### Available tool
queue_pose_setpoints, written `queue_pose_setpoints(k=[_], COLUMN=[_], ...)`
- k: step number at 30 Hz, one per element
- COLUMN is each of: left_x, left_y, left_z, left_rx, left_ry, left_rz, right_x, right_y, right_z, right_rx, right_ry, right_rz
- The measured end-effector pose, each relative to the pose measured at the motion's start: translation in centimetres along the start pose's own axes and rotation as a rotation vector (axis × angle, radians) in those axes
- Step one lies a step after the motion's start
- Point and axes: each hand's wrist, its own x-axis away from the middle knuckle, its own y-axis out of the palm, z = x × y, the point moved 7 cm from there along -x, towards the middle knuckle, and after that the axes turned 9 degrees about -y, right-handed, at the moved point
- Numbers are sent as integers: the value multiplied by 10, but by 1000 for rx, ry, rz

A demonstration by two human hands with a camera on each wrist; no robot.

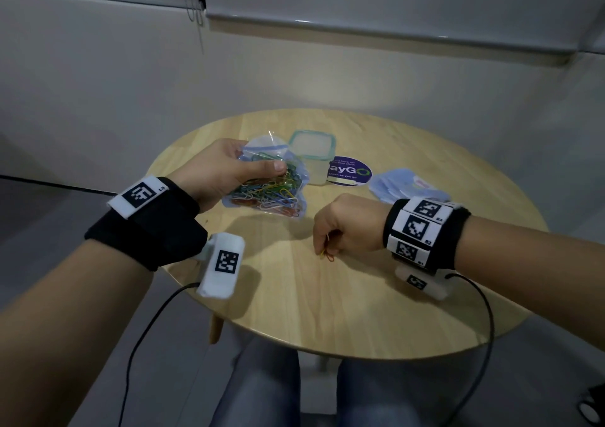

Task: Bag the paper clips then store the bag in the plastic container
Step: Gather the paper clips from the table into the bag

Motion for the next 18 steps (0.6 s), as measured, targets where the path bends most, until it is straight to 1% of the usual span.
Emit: queue_pose_setpoints(k=[4, 7, 9, 10, 11, 12, 14, 16, 17, 18], left_x=[1, 0, 0, 0, 0, 0, 1, 0, 0, 1], left_y=[0, 2, 3, 4, 6, 9, 15, 24, 29, 35], left_z=[-3, -5, -5, -4, -4, -4, -2, -1, 1, 2], left_rx=[6, 8, 3, 2, 2, 5, 5, -3, -3, 4], left_ry=[-13, -16, -18, -21, -22, -21, -15, -12, -10, -7], left_rz=[6, 7, -9, -25, -40, -51, -66, -88, -106, -125], right_x=[-1, 0, 2, 4, 7, 10, 16, 23, 25, 24], right_y=[2, 8, 10, 6, -3, -19, -66, -114, -133, -147], right_z=[2, 8, 14, 18, 24, 30, 38, 32, 24, 14], right_rx=[50, 128, 139, 125, 103, 63, -144, -366, -429, -462], right_ry=[-11, 17, 57, 85, 117, 151, 189, 125, 67, 6], right_rz=[-29, -89, -115, -99, -50, 41, 354, 693, 813, 896])
